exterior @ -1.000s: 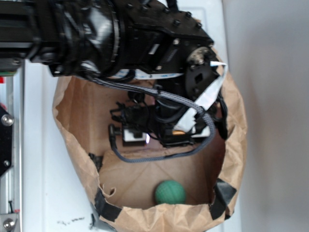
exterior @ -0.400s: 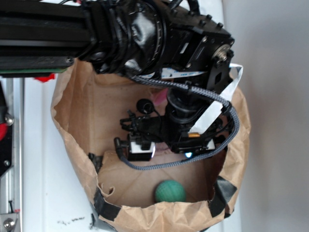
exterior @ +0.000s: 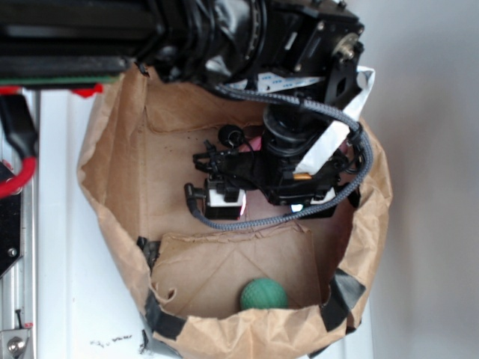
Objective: Grab the green ball.
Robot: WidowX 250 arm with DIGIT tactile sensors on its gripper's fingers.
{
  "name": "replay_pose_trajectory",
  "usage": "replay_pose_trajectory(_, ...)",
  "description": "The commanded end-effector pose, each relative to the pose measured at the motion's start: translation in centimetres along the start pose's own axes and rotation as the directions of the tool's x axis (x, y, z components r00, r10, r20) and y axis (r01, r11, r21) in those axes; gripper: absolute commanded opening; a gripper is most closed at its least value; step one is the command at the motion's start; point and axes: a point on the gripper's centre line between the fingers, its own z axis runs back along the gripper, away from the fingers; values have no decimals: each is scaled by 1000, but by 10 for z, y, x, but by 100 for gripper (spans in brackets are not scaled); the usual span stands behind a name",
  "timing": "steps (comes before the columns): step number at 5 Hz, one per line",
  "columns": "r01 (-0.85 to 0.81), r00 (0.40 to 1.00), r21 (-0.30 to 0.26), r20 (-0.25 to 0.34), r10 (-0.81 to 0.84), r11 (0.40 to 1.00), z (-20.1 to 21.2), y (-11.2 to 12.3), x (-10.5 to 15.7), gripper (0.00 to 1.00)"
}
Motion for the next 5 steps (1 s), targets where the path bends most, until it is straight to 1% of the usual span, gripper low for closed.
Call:
replay_pose_trajectory(1,58,998,73,-31,-56,996,23,7,9,100)
replay_pose_trajectory(2,58,998,73,-31,-56,996,23,7,9,100)
replay_pose_trajectory(3,159,987,121,-7,-159,980,17,-2,18,100)
replay_pose_trajectory(5,237,969,93,52,-243,967,5,-28,57,100)
